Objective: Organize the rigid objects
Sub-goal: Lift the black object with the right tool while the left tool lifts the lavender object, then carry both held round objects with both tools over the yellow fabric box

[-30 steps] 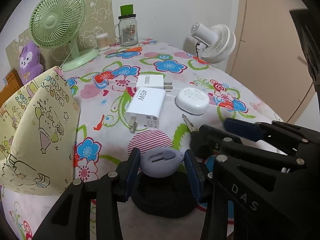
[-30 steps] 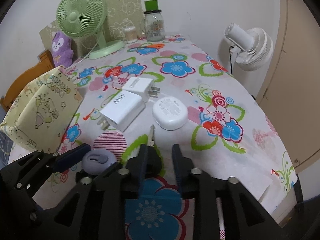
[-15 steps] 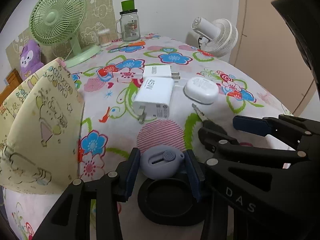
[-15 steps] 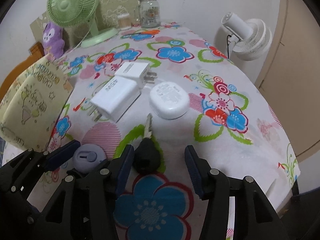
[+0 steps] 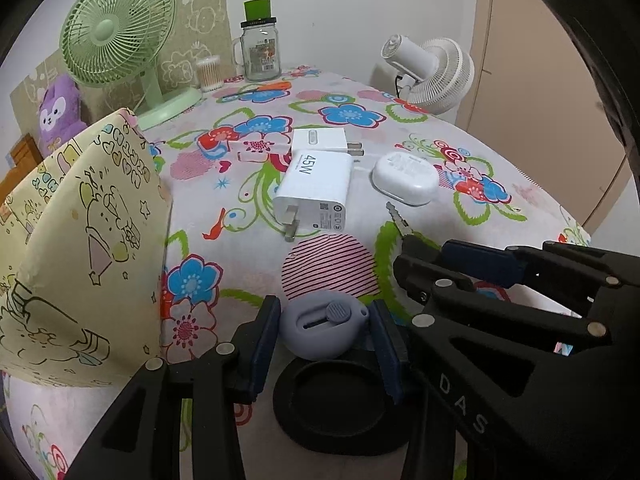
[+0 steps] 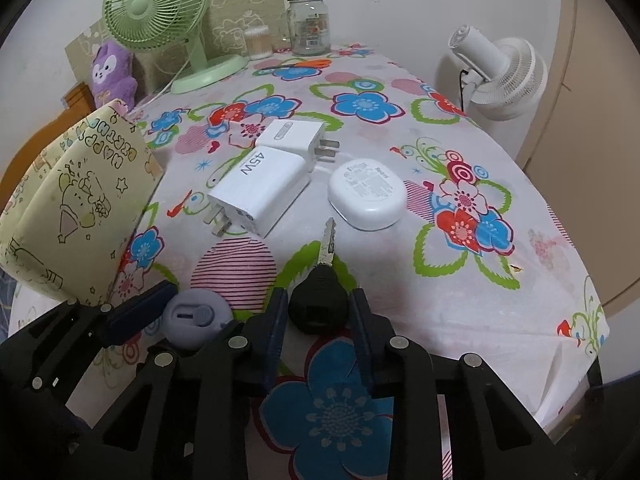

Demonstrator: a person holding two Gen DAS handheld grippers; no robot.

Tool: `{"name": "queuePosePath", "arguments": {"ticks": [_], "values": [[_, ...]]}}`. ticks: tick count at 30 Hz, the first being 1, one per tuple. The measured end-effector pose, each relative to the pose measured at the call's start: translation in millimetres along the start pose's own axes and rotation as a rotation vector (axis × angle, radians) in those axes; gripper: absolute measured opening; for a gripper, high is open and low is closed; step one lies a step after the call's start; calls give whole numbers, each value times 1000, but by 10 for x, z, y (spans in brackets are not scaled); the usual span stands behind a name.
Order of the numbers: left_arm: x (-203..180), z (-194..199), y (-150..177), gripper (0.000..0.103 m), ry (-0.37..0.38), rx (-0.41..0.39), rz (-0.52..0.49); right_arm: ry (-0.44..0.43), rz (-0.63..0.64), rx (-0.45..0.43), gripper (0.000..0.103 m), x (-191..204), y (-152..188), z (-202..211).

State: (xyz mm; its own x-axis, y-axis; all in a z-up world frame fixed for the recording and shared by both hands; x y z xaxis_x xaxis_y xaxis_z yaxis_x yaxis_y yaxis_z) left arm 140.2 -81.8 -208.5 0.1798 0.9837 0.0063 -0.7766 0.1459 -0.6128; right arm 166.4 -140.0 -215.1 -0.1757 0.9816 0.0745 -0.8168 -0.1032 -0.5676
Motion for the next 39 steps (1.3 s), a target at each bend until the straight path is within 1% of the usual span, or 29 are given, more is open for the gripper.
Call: {"name": "queuePosePath", "arguments": {"ticks": [5,14,26,34,39], "values": [[-43,88,-33,47,33,-11,13,11,-7,-13,33,-19,-5,99],[-74,315,-129,47,31,-49,6,12,-11,-64,33,-21,-75,366],[65,603,-300,47,-2,-98,22,11,0,-132,33,73,-253,692],[178,792,-396,47,-18,-127,30,8,9,-165,33,157,-376,853],[256,925,-435,47,-41,-144,30,5,20,-182,33,236,-446,957]]}}
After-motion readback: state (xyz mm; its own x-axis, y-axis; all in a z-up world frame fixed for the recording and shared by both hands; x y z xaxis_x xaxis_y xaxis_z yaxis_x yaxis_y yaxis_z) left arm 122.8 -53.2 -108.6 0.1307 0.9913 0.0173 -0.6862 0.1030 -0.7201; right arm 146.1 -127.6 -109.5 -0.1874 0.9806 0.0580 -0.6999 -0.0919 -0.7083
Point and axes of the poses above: each gripper's, at about its wrist camera, not at the fingertips, and z roughly against the way its jaws point, x to its left, y to its underside, the point moved 9 cm from there along -z, roughly the way its jaws point
